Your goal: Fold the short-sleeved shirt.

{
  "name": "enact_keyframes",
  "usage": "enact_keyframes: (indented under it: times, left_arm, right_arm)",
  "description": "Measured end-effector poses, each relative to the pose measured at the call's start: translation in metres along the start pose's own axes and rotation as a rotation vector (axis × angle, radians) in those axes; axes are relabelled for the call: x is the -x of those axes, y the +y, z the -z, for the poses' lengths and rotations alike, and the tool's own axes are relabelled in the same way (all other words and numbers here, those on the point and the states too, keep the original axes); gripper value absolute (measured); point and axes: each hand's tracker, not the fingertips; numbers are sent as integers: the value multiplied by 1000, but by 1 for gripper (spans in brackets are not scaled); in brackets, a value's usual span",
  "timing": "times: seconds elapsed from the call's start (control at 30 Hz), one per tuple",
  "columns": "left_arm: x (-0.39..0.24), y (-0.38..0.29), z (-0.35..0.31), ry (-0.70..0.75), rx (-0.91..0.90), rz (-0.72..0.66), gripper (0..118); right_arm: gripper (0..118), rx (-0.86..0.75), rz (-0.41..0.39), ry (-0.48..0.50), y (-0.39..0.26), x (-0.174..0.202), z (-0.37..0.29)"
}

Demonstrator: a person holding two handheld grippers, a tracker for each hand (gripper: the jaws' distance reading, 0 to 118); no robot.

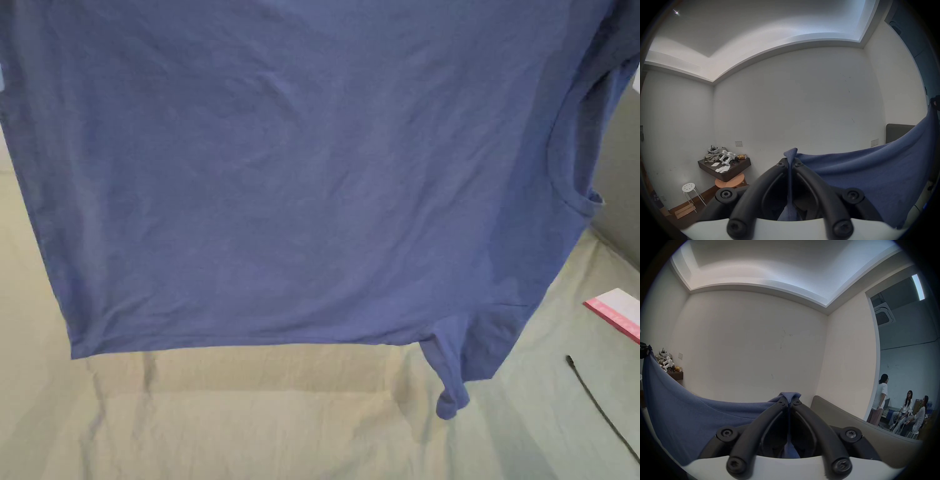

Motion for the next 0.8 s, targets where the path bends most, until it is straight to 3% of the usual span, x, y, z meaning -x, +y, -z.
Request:
enact_keyframes:
  times: [0.27, 0.47, 0.63, 0.8]
  left_arm:
    - [-12, 4, 41, 7, 18, -8, 0]
    - [-27, -18, 61, -12, 61, 30, 0]
    - [-56, -104, 108, -41, 155, 38, 0]
    - [-65, -189, 106, -85, 287, 54, 0]
  right_arm:
    - [3, 27, 12, -20, -22, 17, 57]
    - [3, 124, 33, 18, -86, 28, 84]
    - [3, 208, 21, 55, -156, 44, 89]
    - [3, 344, 24, 115, -229, 56, 70]
